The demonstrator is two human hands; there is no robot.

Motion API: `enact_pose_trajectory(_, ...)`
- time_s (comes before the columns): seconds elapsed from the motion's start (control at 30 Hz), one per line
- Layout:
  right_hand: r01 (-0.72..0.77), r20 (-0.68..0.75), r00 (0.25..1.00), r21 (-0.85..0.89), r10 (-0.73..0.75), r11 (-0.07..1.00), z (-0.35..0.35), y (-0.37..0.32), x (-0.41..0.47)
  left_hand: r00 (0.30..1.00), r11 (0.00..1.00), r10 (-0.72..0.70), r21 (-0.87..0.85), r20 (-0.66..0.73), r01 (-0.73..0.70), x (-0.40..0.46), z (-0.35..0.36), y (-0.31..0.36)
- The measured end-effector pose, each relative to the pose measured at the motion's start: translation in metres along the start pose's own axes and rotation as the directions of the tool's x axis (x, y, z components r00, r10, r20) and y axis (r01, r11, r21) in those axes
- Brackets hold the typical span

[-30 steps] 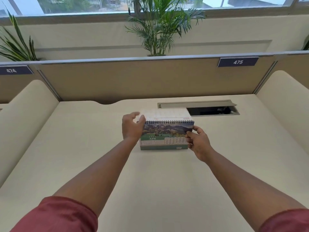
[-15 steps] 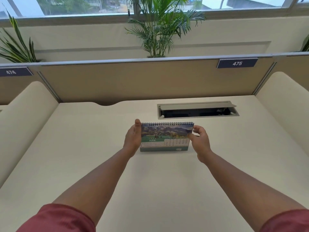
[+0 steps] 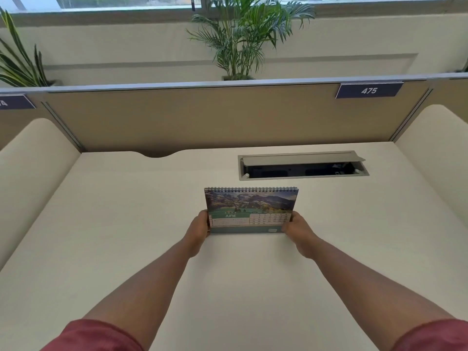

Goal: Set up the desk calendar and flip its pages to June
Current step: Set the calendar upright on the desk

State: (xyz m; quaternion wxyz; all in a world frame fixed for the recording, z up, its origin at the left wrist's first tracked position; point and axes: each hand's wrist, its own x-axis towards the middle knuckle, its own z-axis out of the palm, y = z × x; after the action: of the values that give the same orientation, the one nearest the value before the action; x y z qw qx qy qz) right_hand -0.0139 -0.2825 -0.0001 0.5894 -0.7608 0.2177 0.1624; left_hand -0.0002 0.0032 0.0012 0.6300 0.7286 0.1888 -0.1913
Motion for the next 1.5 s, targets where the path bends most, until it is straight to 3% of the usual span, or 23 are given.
enact_pose_trajectory(0.77,0.072,-0.106,0.992,-0.016,-0.074,0.997,0.006,-0.028,0.086,0.981,0.988,0.152,0.057,-0.122,-0.146,0.091,0.007,0.034)
enact_pose_trajectory(1.13,0.119,-0.161,0.980,-0.006,-0.119,0.993,0.012,-0.028,0.082,0.983,0.994,0.101,-0.023,-0.152,-0.105,0.084,0.007,0.039)
enact_pose_trajectory(1.33,0.217,-0.219,0.956,0.074,-0.196,0.973,0.008,-0.036,0.061,0.943,0.976,0.186,-0.057,-0.276,-0.210,0.066,0.006,0.050)
enact_pose_trajectory(1.5,0.330,-0.377,0.859,-0.111,-0.347,0.937,-0.001,-0.050,0.032,0.823,0.907,0.419,0.209,-0.384,-0.365,0.034,0.005,0.068)
